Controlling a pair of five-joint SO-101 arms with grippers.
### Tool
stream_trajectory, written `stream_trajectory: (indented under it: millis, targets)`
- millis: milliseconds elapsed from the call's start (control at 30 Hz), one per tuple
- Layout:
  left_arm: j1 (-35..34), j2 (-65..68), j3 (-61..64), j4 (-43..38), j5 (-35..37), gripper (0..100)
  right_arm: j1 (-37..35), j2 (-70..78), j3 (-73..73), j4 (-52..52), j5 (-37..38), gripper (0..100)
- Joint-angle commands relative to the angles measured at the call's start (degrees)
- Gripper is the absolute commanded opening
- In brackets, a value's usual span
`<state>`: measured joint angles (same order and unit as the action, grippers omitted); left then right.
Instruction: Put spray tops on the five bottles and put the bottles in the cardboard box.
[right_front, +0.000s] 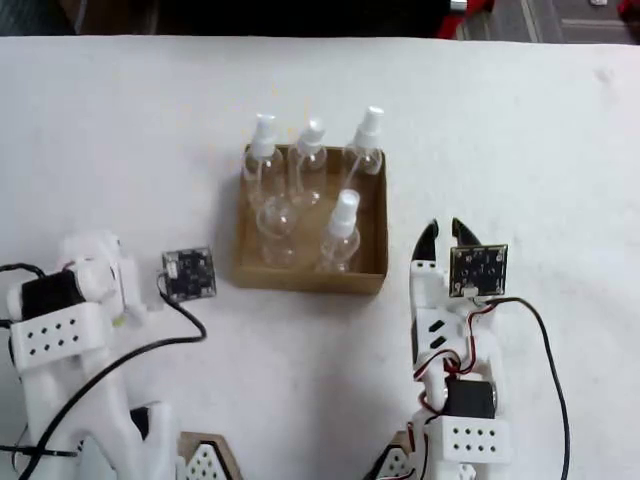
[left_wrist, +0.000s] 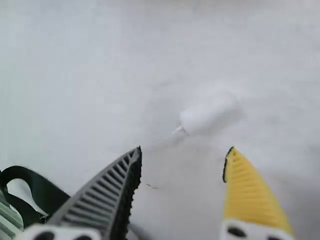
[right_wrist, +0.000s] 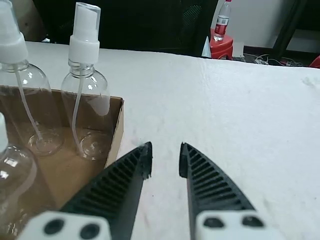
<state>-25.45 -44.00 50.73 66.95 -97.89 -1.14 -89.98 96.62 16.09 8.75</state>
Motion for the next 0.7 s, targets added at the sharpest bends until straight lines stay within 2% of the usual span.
stream_trajectory:
  millis: [0,200,333,400,567,667]
  targets:
    - [-1.5,-1.6,3.9,-7.4,-2.1,25,0.0,0.0,0.5,-1.4,0.5,7.7]
    - [-4.0,-1.6,12.2,-17.8,-2.4,25,0.0,0.0,0.5,-1.5,0.5,7.7]
    - [-5.1,-1.6,14.4,-20.0,-2.6,25,0.0,0.0,0.5,-1.5,0.5,7.7]
    - [-5.5,-1.6,14.6,-19.8,-5.8,25,0.0,0.0,0.5,-1.5,0.5,7.7]
    - [-7.1,-1.3,15.7,-14.7,-20.7,25,0.0,0.0,0.5,-1.5,0.5,7.7]
    - [-6.6,-1.1,16.0,-14.2,-22.6,25,0.0,0.0,0.5,-1.4,0.5,7.7]
